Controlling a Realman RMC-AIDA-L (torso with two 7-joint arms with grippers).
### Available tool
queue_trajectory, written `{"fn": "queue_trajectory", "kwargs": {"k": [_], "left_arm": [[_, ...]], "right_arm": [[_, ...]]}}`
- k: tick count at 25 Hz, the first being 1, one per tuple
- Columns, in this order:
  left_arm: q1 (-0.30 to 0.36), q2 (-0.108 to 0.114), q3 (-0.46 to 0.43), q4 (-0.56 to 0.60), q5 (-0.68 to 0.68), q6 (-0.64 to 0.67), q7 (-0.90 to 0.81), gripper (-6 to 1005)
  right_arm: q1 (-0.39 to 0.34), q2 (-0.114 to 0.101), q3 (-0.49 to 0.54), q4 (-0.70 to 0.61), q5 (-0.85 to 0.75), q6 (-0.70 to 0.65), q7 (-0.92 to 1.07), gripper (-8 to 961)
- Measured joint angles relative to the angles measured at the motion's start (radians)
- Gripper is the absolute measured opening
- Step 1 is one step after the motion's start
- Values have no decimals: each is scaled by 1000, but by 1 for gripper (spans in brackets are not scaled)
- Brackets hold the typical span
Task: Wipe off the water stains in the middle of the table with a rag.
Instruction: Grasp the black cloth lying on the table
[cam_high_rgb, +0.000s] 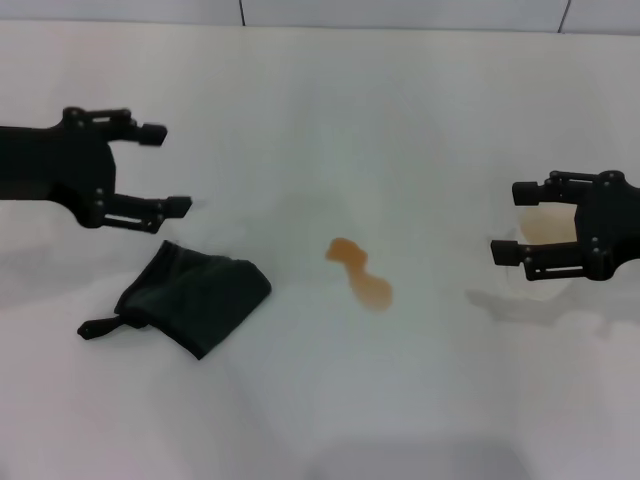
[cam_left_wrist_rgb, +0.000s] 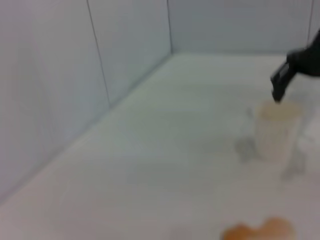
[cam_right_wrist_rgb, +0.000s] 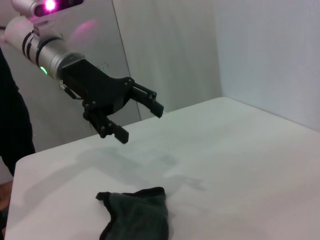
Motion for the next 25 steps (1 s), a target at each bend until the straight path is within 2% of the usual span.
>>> {"fn": "queue_trajectory", "kwargs": {"k": [4, 9, 15, 19, 25], "left_arm": [[-28, 3, 83, 95, 139, 39, -151, 801], [-95, 8, 141, 125, 280, 112, -260, 800], [-160, 5, 144, 119, 407, 175, -312, 799], [-170, 8, 145, 92, 428, 173, -316, 798], [-194, 5, 157, -12, 437, 122, -298, 797]], "right_arm": [[3, 0, -7, 6, 18, 0, -1, 834], [3, 1, -17, 8, 35, -2, -4, 832], [4, 1, -36, 3, 52, -2, -5, 830], [3, 1, -49, 8, 62, -2, -12, 829], [3, 1, -56, 12, 64, 0, -16, 828]]}}
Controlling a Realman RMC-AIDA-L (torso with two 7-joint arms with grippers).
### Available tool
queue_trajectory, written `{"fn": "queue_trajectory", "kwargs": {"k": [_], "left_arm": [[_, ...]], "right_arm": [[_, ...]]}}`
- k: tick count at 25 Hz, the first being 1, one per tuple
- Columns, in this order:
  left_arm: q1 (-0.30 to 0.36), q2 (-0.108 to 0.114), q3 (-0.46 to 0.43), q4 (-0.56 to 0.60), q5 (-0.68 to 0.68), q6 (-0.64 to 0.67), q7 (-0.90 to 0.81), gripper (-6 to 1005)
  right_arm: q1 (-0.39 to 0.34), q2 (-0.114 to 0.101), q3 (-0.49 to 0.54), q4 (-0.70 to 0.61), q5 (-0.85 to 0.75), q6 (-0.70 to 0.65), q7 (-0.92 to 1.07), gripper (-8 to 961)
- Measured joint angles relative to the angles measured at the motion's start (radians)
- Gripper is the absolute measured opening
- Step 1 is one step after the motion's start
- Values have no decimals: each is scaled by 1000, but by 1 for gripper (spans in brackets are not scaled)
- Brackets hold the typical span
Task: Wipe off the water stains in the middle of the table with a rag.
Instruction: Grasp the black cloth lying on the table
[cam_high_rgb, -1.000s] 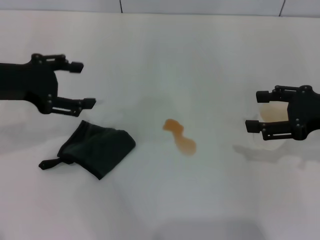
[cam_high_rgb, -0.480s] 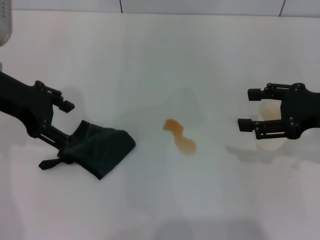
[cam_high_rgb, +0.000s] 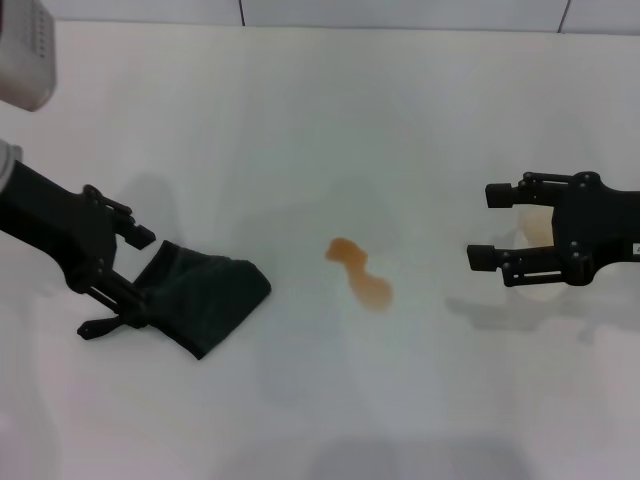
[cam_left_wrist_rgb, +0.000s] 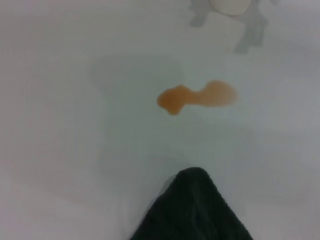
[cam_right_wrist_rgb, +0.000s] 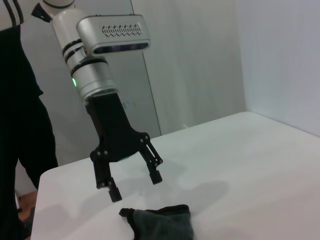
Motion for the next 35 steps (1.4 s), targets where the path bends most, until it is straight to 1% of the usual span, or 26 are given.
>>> {"fn": "queue_trajectory", "kwargs": {"k": [4, 6, 11, 20, 26, 35], "left_arm": [[-17, -6, 3, -69, 16, -39, 15, 797], [-18, -7, 4, -79, 19, -47, 17, 796], [-19, -2, 14, -126, 22, -82, 23, 796], [-23, -2, 14, -191, 34, -140, 51, 794], [-28, -10, 15, -214, 44, -163, 62, 793], [-32, -12, 16, -229, 46, -187, 65, 792]], "right_arm": [[1, 0, -6, 0, 0, 6, -3, 827], [1, 0, -7, 2, 2, 7, -8, 826], [4, 0, -7, 21, 11, 8, -24, 825], [7, 1, -7, 46, 12, 7, -30, 823], [6, 2, -7, 61, 25, 1, -36, 823], [3, 1, -9, 72, 28, -2, -39, 824]]}}
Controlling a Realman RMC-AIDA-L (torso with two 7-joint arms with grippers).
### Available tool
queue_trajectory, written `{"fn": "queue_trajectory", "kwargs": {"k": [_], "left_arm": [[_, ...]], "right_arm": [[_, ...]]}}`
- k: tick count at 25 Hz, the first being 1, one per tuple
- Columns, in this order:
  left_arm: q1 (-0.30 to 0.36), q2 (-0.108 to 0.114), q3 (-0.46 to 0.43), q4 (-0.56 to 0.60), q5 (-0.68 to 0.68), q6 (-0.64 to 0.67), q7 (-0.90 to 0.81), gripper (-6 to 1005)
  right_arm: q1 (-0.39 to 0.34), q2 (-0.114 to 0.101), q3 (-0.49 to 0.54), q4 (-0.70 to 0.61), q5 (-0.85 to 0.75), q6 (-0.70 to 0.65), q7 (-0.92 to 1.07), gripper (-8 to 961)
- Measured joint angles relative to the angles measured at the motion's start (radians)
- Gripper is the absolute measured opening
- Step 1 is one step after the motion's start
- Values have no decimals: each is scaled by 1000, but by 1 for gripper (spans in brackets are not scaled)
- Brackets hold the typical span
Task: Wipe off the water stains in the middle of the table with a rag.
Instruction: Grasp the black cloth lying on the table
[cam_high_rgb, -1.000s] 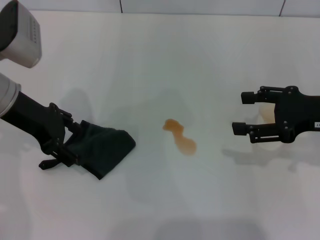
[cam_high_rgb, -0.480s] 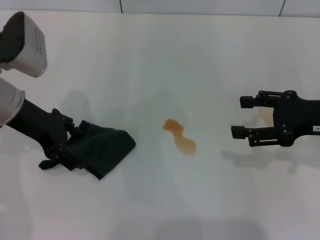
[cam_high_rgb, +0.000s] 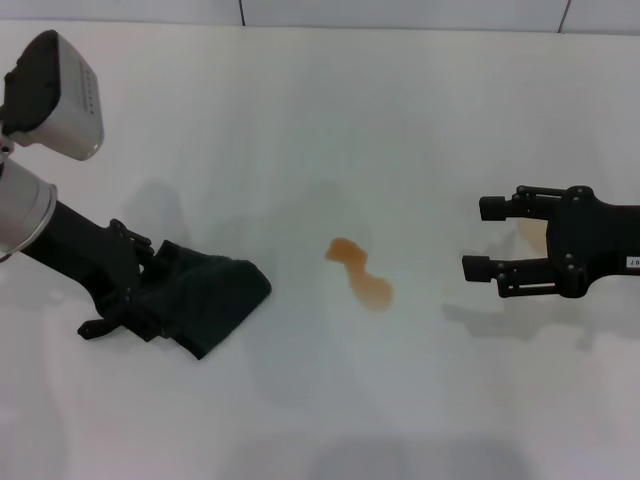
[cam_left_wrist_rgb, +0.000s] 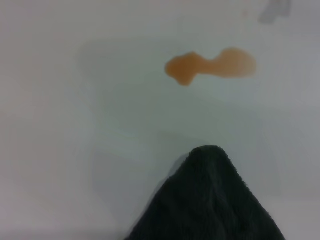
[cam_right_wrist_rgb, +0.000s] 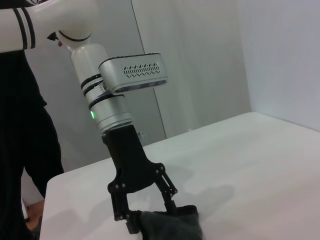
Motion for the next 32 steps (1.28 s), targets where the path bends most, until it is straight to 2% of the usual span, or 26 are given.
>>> {"fn": "queue_trajectory", "kwargs": {"k": [11, 22, 27, 32], "left_arm": [[-9, -9, 22, -8, 2, -50, -6, 790], [-30, -20, 25, -40, 25, -114, -47, 572], [-35, -20, 19, -34, 24, -119, -70, 328], [-35, -20, 15, -28, 16, -116, -68, 232]], "right_arm": [[1, 0, 2, 5, 1, 0, -1, 823], [3, 0, 5, 4, 13, 0, -2, 823], [4, 0, 8, 4, 13, 0, -2, 823], [3, 0, 9, 3, 13, -6, -2, 823]]}}
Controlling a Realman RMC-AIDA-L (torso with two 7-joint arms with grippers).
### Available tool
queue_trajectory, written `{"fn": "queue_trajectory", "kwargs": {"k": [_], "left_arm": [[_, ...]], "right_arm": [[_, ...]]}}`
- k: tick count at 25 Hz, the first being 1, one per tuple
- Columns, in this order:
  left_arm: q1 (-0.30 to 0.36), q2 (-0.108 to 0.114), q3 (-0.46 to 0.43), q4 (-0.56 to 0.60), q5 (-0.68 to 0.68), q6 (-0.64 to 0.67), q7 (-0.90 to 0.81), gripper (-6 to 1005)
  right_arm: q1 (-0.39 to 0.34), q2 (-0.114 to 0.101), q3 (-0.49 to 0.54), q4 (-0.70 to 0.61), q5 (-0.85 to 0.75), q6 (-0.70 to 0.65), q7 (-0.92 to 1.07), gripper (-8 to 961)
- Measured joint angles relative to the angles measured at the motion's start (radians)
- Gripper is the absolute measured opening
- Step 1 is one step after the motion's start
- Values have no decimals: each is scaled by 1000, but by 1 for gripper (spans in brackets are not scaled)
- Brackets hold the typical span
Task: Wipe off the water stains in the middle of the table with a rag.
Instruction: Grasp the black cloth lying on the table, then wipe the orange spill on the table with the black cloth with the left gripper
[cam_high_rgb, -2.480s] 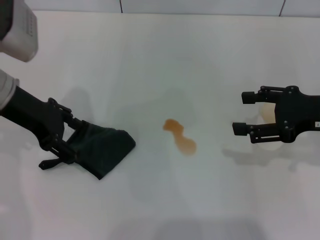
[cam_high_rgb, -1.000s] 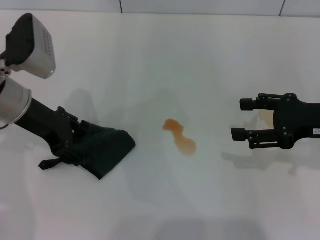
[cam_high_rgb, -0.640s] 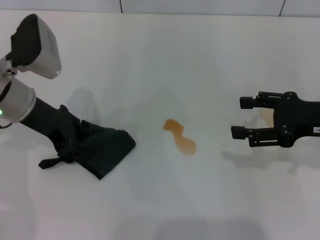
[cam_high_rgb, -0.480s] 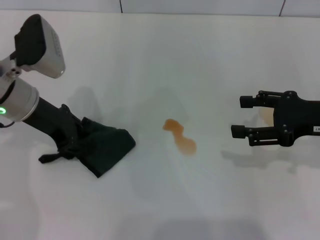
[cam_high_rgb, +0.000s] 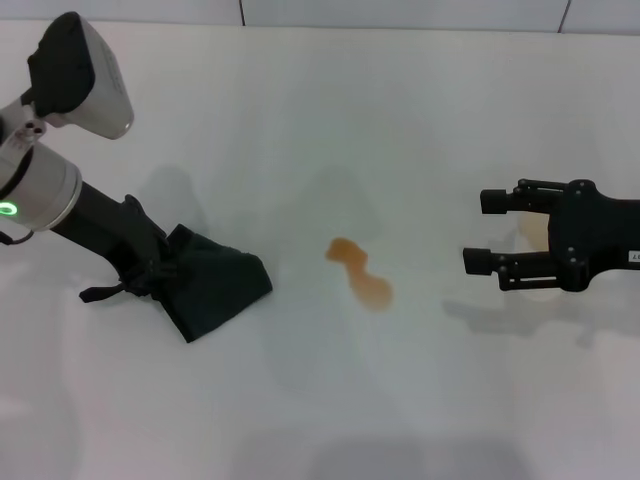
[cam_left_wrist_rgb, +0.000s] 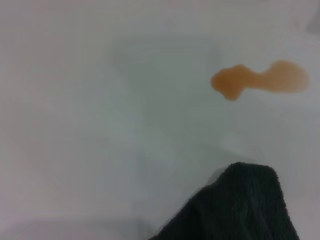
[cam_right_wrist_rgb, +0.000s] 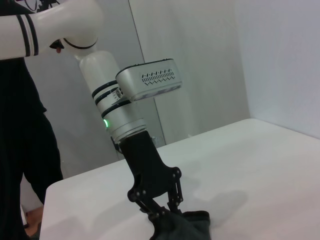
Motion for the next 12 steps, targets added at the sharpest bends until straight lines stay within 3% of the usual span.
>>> {"fn": "queue_trajectory", "kwargs": {"k": [12], "left_arm": [[2, -7, 1, 20, -84, -37, 48, 176]], "right_arm": [[-3, -2, 1, 0, 10, -5, 0, 823]]}}
